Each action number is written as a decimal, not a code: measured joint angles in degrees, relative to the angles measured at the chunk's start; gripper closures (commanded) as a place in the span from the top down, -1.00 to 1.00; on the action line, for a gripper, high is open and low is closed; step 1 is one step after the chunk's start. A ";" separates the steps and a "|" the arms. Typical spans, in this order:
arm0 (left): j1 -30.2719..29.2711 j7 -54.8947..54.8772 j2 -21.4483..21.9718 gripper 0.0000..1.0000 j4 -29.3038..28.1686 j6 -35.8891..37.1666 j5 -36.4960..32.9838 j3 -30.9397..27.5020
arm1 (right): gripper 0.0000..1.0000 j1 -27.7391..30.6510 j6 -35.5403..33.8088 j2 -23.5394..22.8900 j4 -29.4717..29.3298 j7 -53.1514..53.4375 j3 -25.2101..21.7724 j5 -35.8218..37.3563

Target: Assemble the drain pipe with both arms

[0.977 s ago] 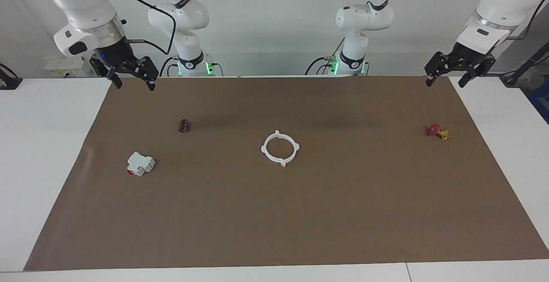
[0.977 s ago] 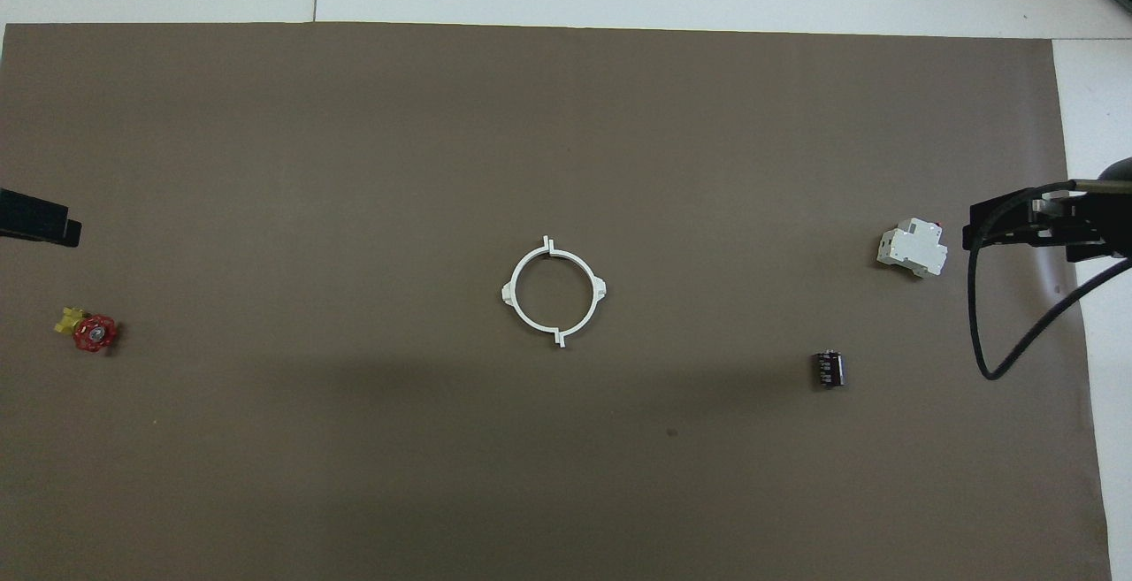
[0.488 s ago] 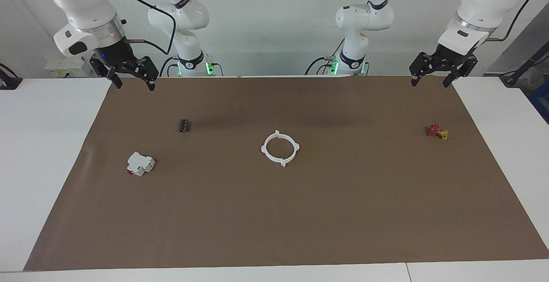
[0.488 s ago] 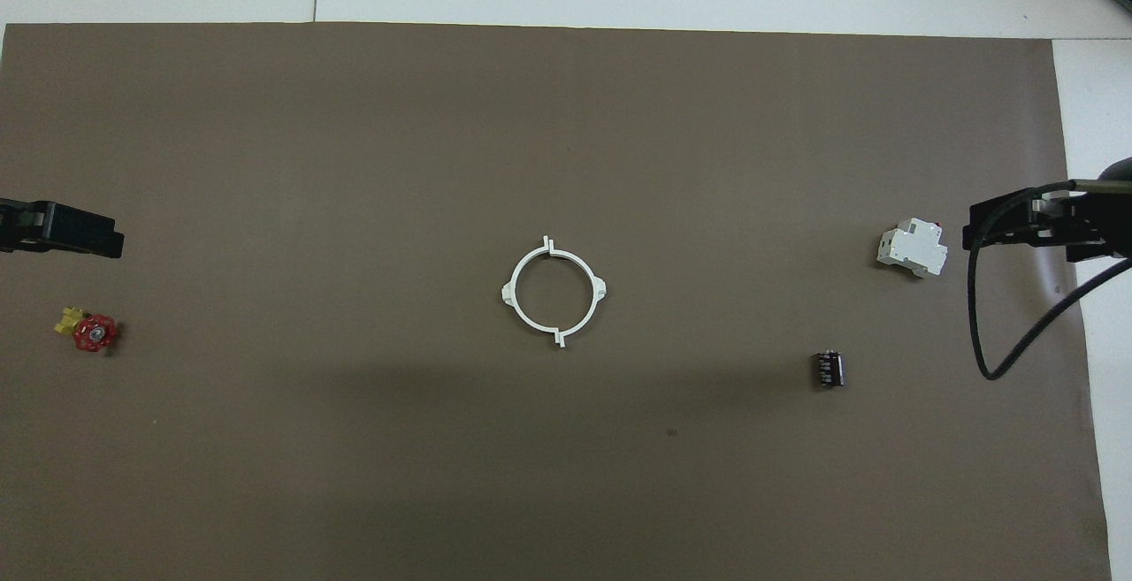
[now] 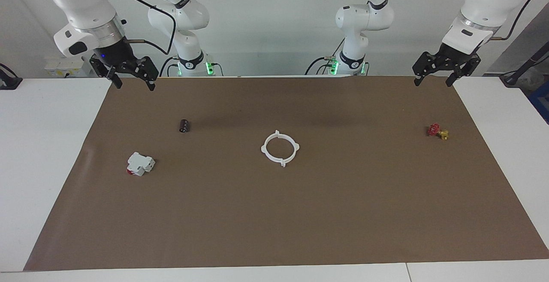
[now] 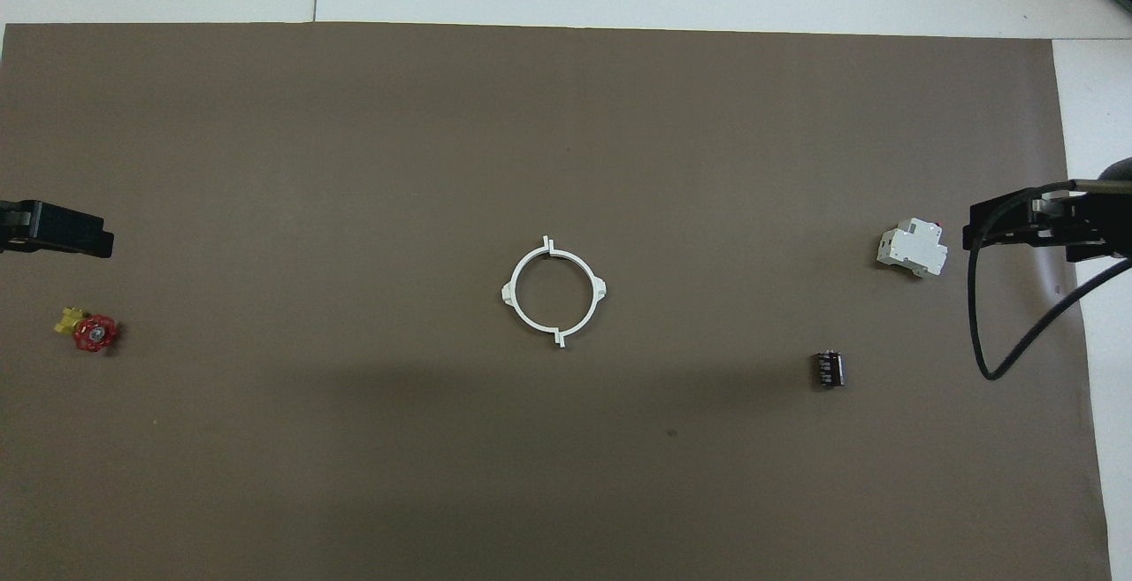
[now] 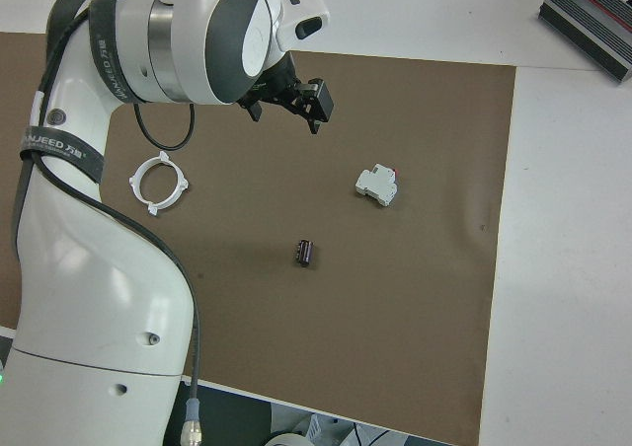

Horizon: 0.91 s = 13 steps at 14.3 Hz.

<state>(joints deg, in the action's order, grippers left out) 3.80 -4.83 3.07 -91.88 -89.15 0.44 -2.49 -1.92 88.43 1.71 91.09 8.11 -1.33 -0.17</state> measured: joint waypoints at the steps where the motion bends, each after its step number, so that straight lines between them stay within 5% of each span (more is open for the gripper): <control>1: 0.00 0.00 0.00 1.00 0.00 0.00 0.00 0.01 | 1.00 0.00 0.00 0.00 0.00 0.00 0.00 0.00; 13: -1.11 0.03 0.67 1.00 0.23 1.02 0.00 0.45 | 1.00 0.00 0.00 0.00 0.00 0.00 0.00 0.00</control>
<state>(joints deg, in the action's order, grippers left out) 2.70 -4.80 3.74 -91.66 -88.13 0.44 -2.04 -1.92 88.43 1.71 91.09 8.11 -1.33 -0.17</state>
